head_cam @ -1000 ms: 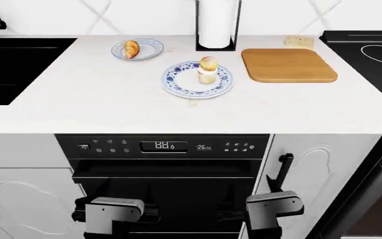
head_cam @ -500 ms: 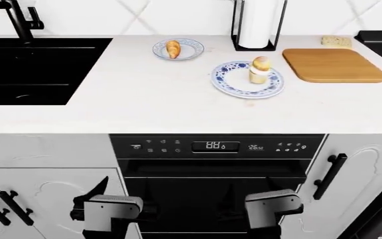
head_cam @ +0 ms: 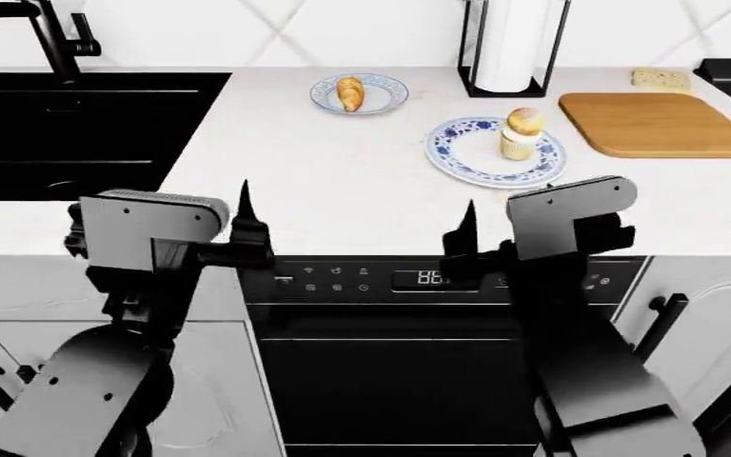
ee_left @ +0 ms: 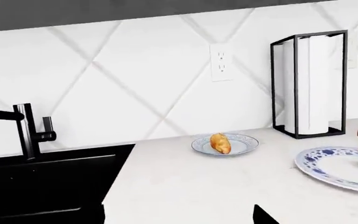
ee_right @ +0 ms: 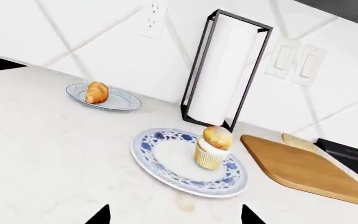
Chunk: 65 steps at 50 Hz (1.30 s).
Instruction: From the different types of pastries on the counter, select a croissant and place it on the cutting board. Then retrieve a jar of jam from the cabinet and place it alongside the croissant on the cutting board.
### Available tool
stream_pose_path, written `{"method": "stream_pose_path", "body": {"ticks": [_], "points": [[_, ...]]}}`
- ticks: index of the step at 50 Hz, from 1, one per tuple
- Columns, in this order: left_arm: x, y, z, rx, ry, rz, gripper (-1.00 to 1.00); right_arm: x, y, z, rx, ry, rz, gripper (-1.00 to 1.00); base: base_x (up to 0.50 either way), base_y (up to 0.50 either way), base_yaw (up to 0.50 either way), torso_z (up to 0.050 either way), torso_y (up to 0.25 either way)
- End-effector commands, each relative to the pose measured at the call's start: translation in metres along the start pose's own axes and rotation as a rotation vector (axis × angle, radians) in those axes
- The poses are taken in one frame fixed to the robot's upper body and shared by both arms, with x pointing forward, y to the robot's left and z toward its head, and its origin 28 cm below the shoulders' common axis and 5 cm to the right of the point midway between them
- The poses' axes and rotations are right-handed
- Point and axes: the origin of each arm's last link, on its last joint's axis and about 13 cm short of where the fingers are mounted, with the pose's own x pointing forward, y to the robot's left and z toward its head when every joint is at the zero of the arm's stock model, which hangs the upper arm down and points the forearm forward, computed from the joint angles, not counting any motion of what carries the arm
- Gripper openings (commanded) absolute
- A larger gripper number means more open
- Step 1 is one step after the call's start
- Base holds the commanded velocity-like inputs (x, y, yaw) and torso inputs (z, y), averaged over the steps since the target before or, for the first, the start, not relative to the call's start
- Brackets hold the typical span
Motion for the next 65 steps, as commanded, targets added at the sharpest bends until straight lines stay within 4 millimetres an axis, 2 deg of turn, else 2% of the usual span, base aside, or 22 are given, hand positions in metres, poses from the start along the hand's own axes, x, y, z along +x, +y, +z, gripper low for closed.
{"method": "stream_pose_path", "body": {"ticks": [1, 6, 12, 22, 31, 55, 65], "points": [[0.048, 0.015, 0.092, 0.042, -0.088, -0.008, 1.00, 0.029, -0.043, 0.101, -0.035, -0.070, -0.009, 1.00, 0.10, 0.50, 0.00, 0.000, 0.000], [0.080, 0.016, 0.098, 0.030, -0.032, 0.004, 1.00, 0.043, -0.048, 0.123, -0.102, -0.092, -0.014, 1.00, 0.21, 0.50, 0.00, 0.000, 0.000], [0.100, 0.010, 0.097, 0.056, -0.004, 0.009, 1.00, 0.063, -0.048, 0.130, -0.086, -0.057, 0.043, 1.00, 0.47, 0.28, 0.00, 0.000, 0.000], [0.115, 0.010, 0.102, 0.047, 0.041, 0.001, 1.00, 0.086, -0.054, 0.149, -0.034, 0.016, 0.134, 1.00, 0.50, 0.13, 0.00, 0.000, 0.000], [0.122, 0.009, 0.109, 0.037, 0.065, -0.015, 1.00, 0.088, -0.059, 0.166, -0.021, 0.039, 0.170, 1.00, 0.50, 0.22, 0.00, 0.000, 0.000], [0.122, 0.007, 0.113, 0.037, 0.063, -0.039, 1.00, 0.102, -0.051, 0.150, 0.021, 0.149, 0.248, 1.00, 0.50, 0.17, 0.00, 0.000, 0.001], [0.121, 0.004, 0.111, 0.041, 0.088, -0.057, 1.00, 0.121, -0.049, 0.127, 0.155, 0.401, 0.239, 1.00, 0.05, 0.02, 0.00, 0.000, 0.001]]}}
